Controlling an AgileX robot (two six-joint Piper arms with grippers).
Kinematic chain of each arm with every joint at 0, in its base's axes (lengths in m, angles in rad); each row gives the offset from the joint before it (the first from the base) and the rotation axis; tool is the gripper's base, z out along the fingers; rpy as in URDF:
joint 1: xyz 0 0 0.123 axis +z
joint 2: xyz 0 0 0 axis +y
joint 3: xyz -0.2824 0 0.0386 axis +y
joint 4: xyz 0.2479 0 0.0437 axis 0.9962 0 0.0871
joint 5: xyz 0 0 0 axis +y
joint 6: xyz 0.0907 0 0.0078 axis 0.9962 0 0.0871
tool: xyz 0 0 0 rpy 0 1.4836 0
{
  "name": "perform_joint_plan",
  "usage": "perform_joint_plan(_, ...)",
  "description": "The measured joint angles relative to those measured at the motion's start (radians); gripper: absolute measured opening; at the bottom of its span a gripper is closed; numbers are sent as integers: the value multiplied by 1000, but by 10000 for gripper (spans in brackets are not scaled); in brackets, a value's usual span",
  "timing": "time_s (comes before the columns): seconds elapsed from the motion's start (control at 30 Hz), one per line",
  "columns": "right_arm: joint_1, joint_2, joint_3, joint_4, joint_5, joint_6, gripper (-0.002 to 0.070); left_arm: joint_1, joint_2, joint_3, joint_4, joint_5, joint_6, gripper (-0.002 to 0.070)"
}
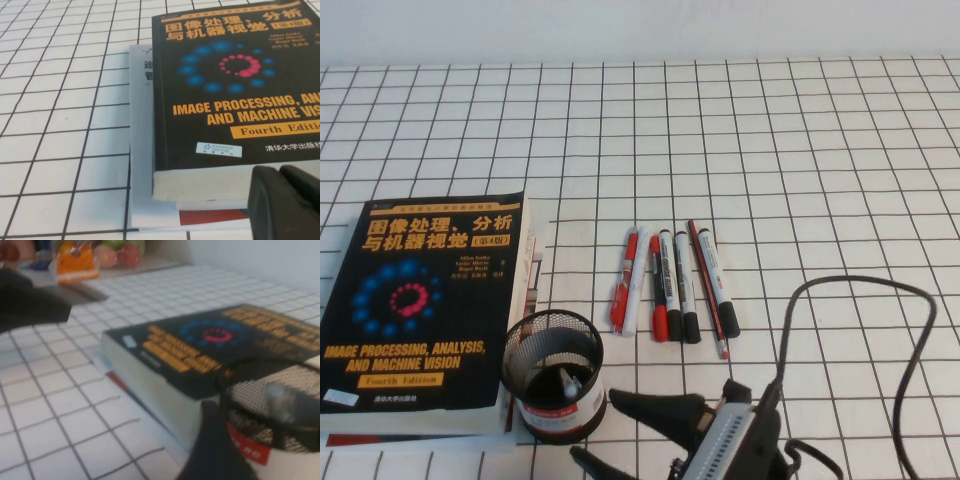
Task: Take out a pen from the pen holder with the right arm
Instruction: 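Take a marker out of the pen holder and lay it on the table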
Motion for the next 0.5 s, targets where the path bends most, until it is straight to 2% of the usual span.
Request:
perform_joint_plan(0.23,0,109,-63,-35,-4,8,387,0,0,0,0,0,0,-4)
perform_joint_plan(0.5,2,140,-144,89,-11,11,387,0,0,0,0,0,0,-4)
